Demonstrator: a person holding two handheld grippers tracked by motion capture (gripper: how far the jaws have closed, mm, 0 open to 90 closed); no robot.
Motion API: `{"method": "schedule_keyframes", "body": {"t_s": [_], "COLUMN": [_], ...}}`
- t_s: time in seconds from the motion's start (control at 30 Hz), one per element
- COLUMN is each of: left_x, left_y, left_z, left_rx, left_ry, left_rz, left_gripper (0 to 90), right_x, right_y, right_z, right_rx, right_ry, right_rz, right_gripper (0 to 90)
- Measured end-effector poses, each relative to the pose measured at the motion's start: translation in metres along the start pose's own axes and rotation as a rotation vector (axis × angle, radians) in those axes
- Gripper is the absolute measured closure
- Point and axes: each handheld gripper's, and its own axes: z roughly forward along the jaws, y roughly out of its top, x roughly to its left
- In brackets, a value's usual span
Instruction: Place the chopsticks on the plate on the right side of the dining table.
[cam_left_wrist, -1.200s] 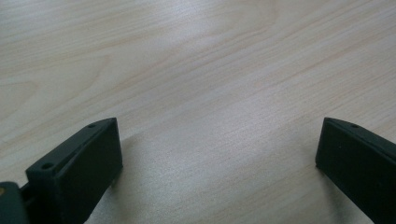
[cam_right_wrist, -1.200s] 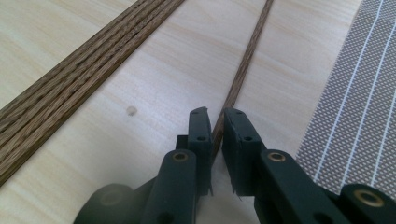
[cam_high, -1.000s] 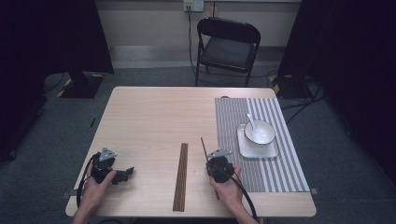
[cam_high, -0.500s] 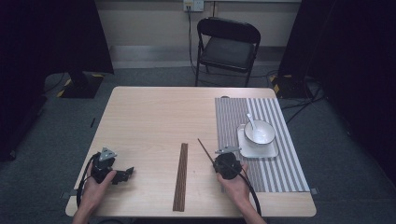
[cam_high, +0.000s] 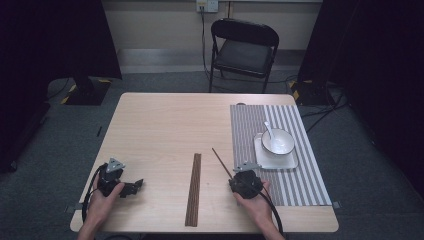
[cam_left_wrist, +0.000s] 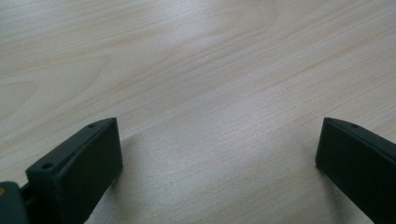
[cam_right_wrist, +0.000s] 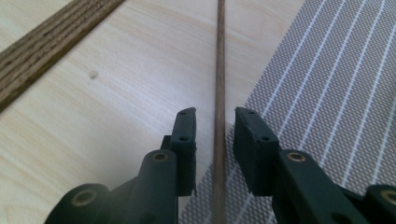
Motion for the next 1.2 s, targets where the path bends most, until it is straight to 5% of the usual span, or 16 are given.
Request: {"method": "schedule_keyframes", "body": {"t_s": [0.17,0.9,1.2], "left_x": [0.0,0.0,0.0], "left_y": [0.0,0.0,0.0], "left_z": [0.0,0.0,0.0], "left_rx": [-0.003,-0.002,-0.002], "left_ry": [0.0,0.0,0.0], "left_rz": [-0.004,-0.004,-0.004], "left_gripper": [0.0,0.0,0.0], "right_x": [-0.008,-0.016,-0.013], "right_y": [-0.007,0.003,0.003], "right_z": [-0.005,0.006,0.006], "right_rx": [-0.01,-0.032,-0.034], "right_ry": [0.002,-0.007,-0.014], "right_rz": [0.023,0.01,0.011], "right_gripper": [84.4,80.6,85.8]}}
